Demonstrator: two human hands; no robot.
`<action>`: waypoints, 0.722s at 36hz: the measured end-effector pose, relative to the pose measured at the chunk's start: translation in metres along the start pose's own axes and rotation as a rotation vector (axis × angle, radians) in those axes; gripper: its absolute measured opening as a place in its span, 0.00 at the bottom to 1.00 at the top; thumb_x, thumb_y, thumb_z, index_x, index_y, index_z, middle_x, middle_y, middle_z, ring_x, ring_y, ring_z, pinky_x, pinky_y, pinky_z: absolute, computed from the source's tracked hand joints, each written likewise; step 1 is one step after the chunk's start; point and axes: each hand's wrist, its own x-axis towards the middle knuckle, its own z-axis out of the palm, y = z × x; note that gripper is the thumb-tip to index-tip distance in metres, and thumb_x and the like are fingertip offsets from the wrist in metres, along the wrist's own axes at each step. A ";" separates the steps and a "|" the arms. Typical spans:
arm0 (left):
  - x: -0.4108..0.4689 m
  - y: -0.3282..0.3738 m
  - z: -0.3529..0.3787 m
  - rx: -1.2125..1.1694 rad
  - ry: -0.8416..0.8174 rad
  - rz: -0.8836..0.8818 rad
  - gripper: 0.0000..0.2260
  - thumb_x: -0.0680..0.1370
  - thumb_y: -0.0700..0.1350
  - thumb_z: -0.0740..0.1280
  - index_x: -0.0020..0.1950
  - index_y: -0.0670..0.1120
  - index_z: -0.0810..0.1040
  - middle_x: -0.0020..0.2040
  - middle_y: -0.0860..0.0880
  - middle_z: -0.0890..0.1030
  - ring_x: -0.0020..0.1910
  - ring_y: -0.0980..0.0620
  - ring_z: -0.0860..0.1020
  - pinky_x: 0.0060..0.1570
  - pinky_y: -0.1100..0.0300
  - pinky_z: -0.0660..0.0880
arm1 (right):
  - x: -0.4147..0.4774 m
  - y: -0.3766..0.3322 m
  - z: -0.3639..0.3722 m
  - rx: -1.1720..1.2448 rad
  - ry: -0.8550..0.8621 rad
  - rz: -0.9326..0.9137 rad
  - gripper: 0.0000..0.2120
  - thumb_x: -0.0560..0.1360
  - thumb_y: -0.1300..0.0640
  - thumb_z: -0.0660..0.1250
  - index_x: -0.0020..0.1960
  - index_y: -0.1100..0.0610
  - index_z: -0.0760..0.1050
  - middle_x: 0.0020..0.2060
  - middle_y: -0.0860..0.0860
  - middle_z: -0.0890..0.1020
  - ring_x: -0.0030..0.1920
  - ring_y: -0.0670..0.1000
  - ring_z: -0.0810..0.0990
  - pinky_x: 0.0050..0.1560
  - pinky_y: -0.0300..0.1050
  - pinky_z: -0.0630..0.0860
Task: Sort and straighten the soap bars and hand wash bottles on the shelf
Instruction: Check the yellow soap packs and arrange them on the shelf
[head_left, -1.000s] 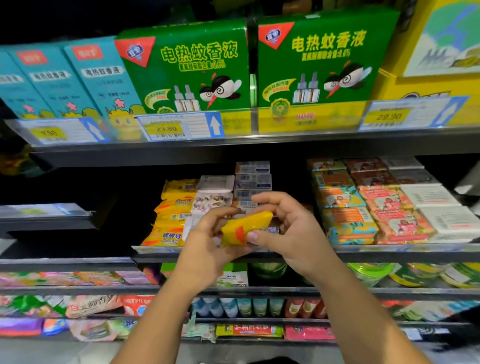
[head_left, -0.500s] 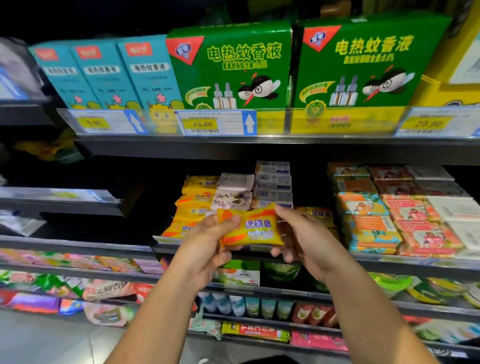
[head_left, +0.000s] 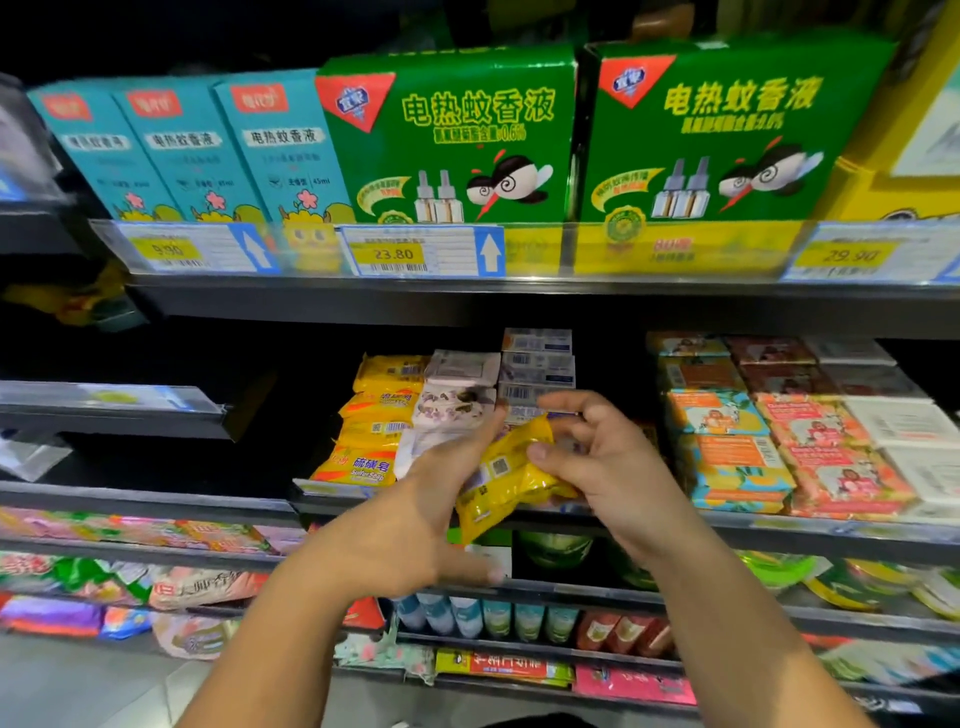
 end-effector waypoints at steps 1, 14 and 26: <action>0.004 0.001 0.004 0.039 0.060 0.009 0.49 0.71 0.54 0.78 0.80 0.65 0.46 0.78 0.63 0.56 0.75 0.64 0.58 0.71 0.65 0.64 | 0.000 0.002 0.002 -0.027 -0.012 -0.018 0.18 0.76 0.66 0.71 0.60 0.48 0.75 0.50 0.51 0.84 0.46 0.53 0.86 0.40 0.48 0.82; 0.030 -0.064 -0.023 0.195 0.640 -0.145 0.23 0.68 0.55 0.75 0.62 0.57 0.78 0.55 0.54 0.81 0.57 0.47 0.77 0.58 0.48 0.75 | 0.041 0.015 -0.003 -1.043 0.080 -0.130 0.23 0.80 0.40 0.63 0.73 0.42 0.67 0.71 0.45 0.71 0.70 0.49 0.70 0.67 0.43 0.70; 0.079 -0.104 -0.082 0.473 0.519 -0.598 0.31 0.76 0.53 0.73 0.76 0.56 0.66 0.71 0.42 0.70 0.72 0.38 0.63 0.67 0.50 0.62 | 0.088 0.048 0.002 -1.549 -0.148 -0.095 0.33 0.78 0.28 0.45 0.78 0.33 0.35 0.80 0.47 0.33 0.79 0.53 0.32 0.78 0.58 0.35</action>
